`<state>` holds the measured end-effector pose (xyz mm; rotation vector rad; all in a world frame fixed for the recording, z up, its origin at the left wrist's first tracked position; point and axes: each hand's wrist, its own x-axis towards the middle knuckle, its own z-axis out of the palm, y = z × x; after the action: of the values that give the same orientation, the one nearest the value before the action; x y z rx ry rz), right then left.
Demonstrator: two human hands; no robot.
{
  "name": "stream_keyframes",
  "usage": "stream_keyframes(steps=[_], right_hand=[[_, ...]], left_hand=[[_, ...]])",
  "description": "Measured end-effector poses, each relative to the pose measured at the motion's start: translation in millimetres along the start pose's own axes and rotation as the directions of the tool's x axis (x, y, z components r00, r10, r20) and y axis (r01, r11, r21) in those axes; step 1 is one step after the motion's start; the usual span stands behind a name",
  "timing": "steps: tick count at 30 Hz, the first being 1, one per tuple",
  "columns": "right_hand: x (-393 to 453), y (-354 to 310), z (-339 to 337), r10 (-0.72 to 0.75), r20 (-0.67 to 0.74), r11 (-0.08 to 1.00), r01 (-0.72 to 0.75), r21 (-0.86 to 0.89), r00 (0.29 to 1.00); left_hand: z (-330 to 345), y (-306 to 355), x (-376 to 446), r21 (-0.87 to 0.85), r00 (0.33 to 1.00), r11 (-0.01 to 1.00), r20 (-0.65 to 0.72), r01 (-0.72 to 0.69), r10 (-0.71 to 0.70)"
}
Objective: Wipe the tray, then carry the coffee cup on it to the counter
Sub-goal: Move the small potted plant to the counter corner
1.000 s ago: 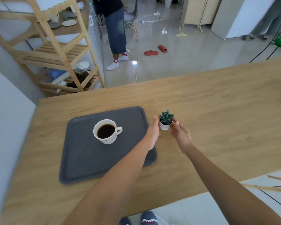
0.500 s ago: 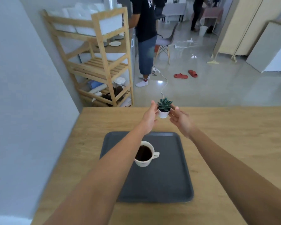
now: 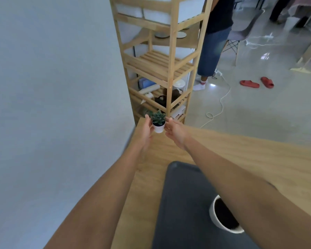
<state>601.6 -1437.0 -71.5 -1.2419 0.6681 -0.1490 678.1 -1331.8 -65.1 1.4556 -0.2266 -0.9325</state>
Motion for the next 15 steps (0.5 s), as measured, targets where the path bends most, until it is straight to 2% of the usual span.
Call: stream_keyframes(steps=[4,12,15], right_hand=[[37,3,23,0.049,0.010,0.998,-0.048,-0.026,0.999],[68,12,38,0.081,0.010,0.995,-0.080,-0.058,0.997],[61,7,31,0.069,-0.024,0.993,-0.071,-0.099,0.997]], left_hand=[[-29,-4,27,-0.045,0.999,0.999,-0.053,0.001,-0.004],[-48,-11,52,0.029,0.995,0.998,-0.095,0.047,-0.044],[-45,-13,48,0.084,0.993,0.996,-0.120,0.022,-0.011]])
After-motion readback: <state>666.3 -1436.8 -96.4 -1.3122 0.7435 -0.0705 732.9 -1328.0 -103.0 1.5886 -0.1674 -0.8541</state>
